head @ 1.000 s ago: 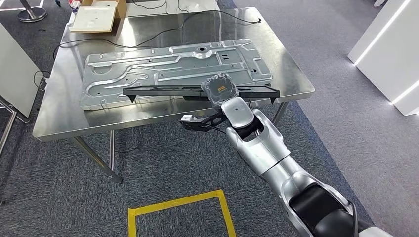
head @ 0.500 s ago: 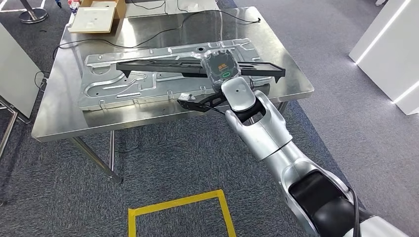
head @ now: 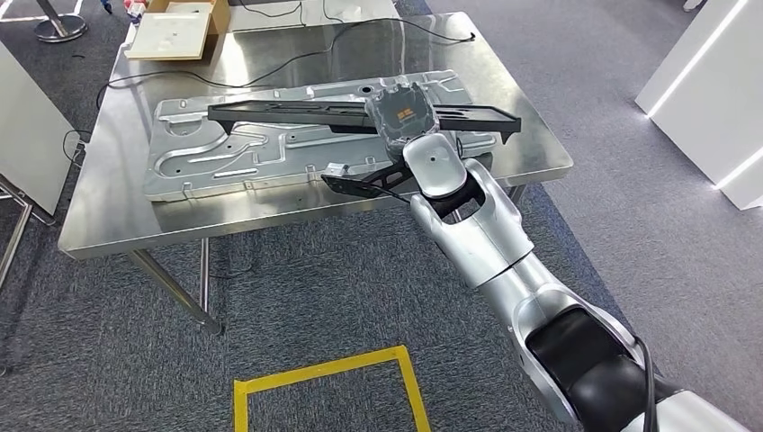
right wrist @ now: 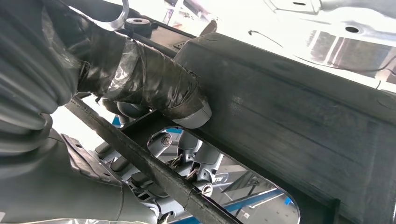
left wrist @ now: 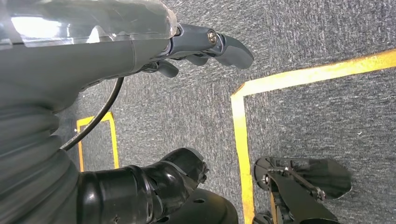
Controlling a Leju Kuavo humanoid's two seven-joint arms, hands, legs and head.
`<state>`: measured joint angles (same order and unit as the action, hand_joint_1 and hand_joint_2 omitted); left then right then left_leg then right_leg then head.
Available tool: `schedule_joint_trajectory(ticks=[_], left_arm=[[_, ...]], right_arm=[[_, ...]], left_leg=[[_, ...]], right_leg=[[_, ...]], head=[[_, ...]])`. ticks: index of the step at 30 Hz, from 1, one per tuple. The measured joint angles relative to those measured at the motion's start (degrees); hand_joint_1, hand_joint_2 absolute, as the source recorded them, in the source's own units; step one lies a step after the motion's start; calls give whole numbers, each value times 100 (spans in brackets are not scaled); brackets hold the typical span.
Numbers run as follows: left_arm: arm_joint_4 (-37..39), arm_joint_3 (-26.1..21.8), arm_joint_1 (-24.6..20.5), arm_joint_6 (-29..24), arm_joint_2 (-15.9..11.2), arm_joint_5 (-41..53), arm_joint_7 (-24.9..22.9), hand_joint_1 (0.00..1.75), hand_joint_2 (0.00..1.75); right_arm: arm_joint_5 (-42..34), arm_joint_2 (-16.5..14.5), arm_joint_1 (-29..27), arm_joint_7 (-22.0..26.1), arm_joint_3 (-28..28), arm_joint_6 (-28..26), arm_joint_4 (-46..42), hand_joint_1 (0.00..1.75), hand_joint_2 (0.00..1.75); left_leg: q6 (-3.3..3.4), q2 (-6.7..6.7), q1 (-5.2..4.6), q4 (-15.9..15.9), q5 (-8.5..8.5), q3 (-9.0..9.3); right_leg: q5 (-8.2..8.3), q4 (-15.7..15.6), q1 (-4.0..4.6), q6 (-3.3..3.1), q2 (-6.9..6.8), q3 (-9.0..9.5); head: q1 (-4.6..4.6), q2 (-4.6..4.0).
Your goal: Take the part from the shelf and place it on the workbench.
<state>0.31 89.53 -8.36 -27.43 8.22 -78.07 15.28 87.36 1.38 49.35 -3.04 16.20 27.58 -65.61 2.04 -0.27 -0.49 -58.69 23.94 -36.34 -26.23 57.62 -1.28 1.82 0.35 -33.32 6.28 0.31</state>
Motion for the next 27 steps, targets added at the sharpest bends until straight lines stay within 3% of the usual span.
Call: schedule_joint_trajectory(ticks=[5, 7, 9, 10, 11, 12, 14, 16, 18, 20, 22, 25, 26, 27], left_arm=[[0, 0, -3, 0, 4, 0, 0, 0, 175], [0, 0, -4, 0, 11, 0, 0, 0, 175], [0, 0, 1, -1, 15, 0, 0, 0, 175], [0, 0, 7, -2, 15, 0, -1, 0, 175], [0, 0, 13, -3, 16, 0, -3, 0, 175], [0, 0, 18, -4, 16, 0, -5, 0, 175], [0, 0, 32, -7, 27, 0, -9, 0, 175], [0, 0, 31, -14, 46, 3, 6, 0, 175], [0, 0, 16, -20, 61, 15, 56, 0, 175], [0, 0, 10, -22, 68, 32, 101, 0, 175], [0, 0, 9, -25, 67, 42, 117, 0, 175], [0, 0, 3, -30, 65, 44, 112, 0, 175], [0, 0, 0, -33, 63, 43, 98, 0, 175], [0, 0, 2, -36, 59, 41, 80, 0, 175]], right_arm=[[0, 10, -8, 2, 0, -2, 2, 175, 175], [0, 25, -7, 2, 0, -5, 3, 175, 175], [0, 33, -35, 10, 0, -8, 10, 175, 175], [0, 38, -63, 17, 0, -8, 18, 175, 175], [0, 43, -91, 25, 0, -8, 28, 175, 175], [0, 50, -111, 31, 0, -10, 38, 175, 175], [0, 68, -128, 39, 0, -19, 48, 175, 175], [-1, 81, -128, 45, 0, -37, 56, 175, 175], [-2, 84, -131, 51, 0, -52, 60, 175, 175], [-2, 92, -139, 51, 0, -60, 61, 175, 175], [-2, 99, -141, 51, 0, -68, 63, 175, 175], [-2, 96, -153, 52, 0, -79, 80, 175, 175], [-2, 96, -164, 52, 0, -82, 87, 175, 175], [-2, 96, -171, 52, 0, -86, 93, 175, 175]], left_leg=[[134, 7, 15, 75, 28, 81], [211, 8, 24, 116, 90, 143], [248, 11, 9, 107, 164, 191], [243, 11, 2, 94, 197, 230], [230, 9, -2, 80, 239, 284], [214, 5, -5, 64, 288, 353], [175, 3, -12, 50, 402, 504], [109, 19, -9, 68, 450, 583], [36, 39, 2, 82, 423, 609], [-40, 42, -7, -89, 326, 547], [-128, 32, 12, -580, 306, 247], [-225, 31, 108, -1277, 683, -339], [-253, 32, 133, -1282, 699, -433], [-279, 34, 154, -1125, 570, -446]], right_leg=[[-27, 163, -23, 82, -4, -25], [-275, 680, -24, 78, -7, -305], [-549, 1447, -14, 76, -7, -755], [-581, 1685, -8, 68, -7, -921], [-496, 1712, -1, 48, -8, -988], [-316, 1519, 8, 19, -8, -946], [155, 756, 56, -75, -30, -677], [382, 215, 120, -156, -64, -482], [378, 71, 157, -208, -74, -417], [359, -32, 128, -256, -71, -295], [331, -155, 68, -295, -69, -127], [216, -204, 31, -310, -55, 43], [160, -191, 20, -297, -49, 96], [102, -169, 6, -279, -42, 149]], head=[[1, 0], [2, 0], [2, 0], [1, 0], [2, 0], [3, 0], [-1, -1], [-9, -1], [-10, 0], [-6, 1], [-7, 1], [-9, 0], [-9, 0], [-9, 0]])
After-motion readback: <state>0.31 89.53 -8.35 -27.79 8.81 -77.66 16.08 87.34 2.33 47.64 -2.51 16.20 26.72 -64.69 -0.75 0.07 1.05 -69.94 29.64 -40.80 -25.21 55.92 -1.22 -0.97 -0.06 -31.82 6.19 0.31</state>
